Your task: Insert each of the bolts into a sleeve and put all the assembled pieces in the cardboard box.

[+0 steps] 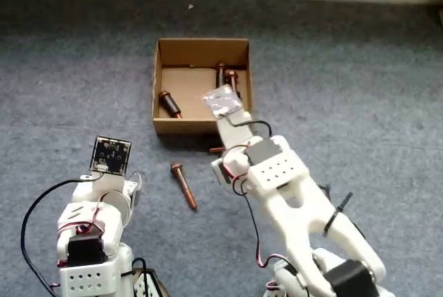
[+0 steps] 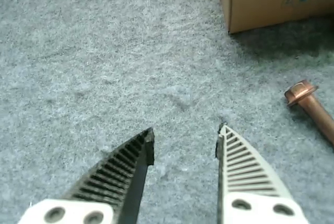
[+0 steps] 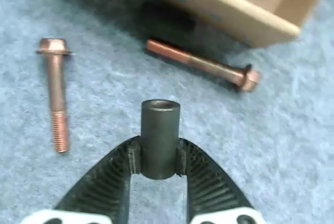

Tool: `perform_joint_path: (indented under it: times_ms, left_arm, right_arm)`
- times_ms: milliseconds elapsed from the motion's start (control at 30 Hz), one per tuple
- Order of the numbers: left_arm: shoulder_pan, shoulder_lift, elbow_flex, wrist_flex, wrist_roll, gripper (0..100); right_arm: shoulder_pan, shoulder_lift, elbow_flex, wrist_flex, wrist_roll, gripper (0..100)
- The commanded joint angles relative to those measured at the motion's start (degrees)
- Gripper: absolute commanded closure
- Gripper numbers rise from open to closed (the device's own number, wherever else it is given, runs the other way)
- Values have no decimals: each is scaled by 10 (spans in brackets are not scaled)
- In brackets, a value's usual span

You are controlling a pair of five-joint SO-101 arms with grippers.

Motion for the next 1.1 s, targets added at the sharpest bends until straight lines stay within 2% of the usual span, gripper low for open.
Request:
perform_joint_path:
  times_ms: [0,167,300,467,600,700,933,1067]
  left_arm:
    - [7,-2,-12,-11,-7,787]
    - [63,1,-68,9,-6,787]
    - [115,2,-123,76,-7,786]
    - [131,58,-140,63,-7,782]
    - [170,211,-189,48,3,755]
    - [192,349,-259,45,56,724]
    - [259,634,-388,43,197,720]
    - [262,770,-421,-2,240,723]
  right_arm:
    - [65,-61,29,-1,-41,994]
    - [139,-66,69,-53,-101,994]
    - [155,-66,131,-138,-135,994]
    - [155,-67,162,-175,-139,994]
    - [156,-67,163,-175,-139,994]
    - [156,-67,165,-175,-139,994]
    - [164,-67,166,-175,-139,994]
    - [177,-67,166,-175,-139,994]
